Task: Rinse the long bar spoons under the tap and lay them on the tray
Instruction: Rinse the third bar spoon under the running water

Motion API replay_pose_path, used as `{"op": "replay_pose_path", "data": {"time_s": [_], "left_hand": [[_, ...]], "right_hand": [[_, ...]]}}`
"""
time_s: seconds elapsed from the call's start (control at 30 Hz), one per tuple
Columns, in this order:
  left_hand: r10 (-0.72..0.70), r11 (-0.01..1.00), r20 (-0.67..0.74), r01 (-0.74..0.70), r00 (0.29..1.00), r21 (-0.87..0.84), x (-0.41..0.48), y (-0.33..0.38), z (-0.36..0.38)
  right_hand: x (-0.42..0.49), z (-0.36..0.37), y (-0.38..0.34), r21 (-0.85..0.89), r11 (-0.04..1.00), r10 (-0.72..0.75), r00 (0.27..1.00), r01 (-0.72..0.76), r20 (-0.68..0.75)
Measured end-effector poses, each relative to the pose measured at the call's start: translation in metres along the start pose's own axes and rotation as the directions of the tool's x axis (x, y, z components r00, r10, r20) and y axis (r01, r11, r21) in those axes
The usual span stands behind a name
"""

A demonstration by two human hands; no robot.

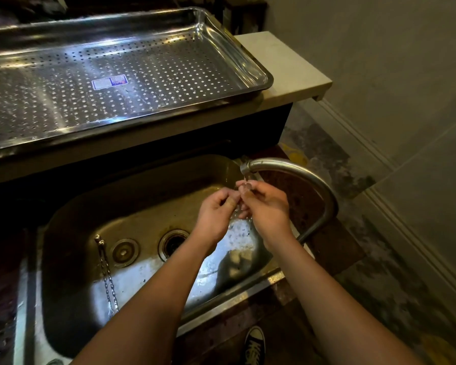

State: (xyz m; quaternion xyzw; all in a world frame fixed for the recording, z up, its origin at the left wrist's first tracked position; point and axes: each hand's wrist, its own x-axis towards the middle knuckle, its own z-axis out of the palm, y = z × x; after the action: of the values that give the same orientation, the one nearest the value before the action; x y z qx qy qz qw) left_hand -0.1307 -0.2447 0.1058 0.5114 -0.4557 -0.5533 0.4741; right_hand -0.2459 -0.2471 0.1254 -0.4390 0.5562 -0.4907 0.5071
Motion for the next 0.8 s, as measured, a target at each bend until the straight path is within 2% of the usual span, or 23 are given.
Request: {"op": "replay_pose_path", "data": {"time_s": [0.13, 0.2, 0.27, 0.37, 0.47, 0.53, 0.7, 0.8], "left_hand": [[-0.029, 0.999, 0.062, 0.027, 0.998, 0.036, -0.001, -0.007, -0.005], [-0.066, 0.995, 0.076, 0.060, 0.995, 0.079, -0.006, -0.015, -0.011], [-0.099, 0.990, 0.062, 0.091, 0.993, 0.110, -0.011, -0.024, -0.016], [-0.105, 0.991, 0.052, 0.100, 0.993, 0.093, -0.014, -0.023, -0.015], [-0.121, 0.993, 0.030, 0.121, 0.992, -0.007, -0.013, -0.016, -0.013], [-0.149, 0.986, 0.049, 0.152, 0.988, -0.066, -0.011, -0.014, -0.014], [-0.053, 0.998, 0.053, 0.050, 0.997, 0.049, -0.015, -0.018, -0.011], [-0.017, 0.998, 0.046, 0.015, 0.999, 0.061, -0.017, -0.023, -0.005]], "right_hand": [[0.003, -0.002, 0.000, -0.062, 0.998, -0.032, 0.999, 0.029, -0.035], [0.004, -0.003, 0.000, -0.044, 0.998, -0.044, 0.995, 0.040, -0.093], [0.001, -0.003, 0.001, -0.033, 0.999, -0.043, 0.995, 0.040, -0.092], [0.001, 0.000, 0.002, -0.002, 1.000, 0.012, 1.000, -0.012, 0.002], [0.006, -0.003, -0.004, 0.081, 0.994, 0.058, 0.988, -0.070, 0.143], [0.008, -0.006, -0.008, 0.085, 0.994, 0.054, 0.983, -0.070, 0.175], [0.009, -0.003, -0.009, 0.086, 0.994, 0.063, 0.997, -0.060, -0.036], [0.007, -0.001, -0.006, 0.041, 0.998, 0.050, 0.996, -0.047, -0.077]]}}
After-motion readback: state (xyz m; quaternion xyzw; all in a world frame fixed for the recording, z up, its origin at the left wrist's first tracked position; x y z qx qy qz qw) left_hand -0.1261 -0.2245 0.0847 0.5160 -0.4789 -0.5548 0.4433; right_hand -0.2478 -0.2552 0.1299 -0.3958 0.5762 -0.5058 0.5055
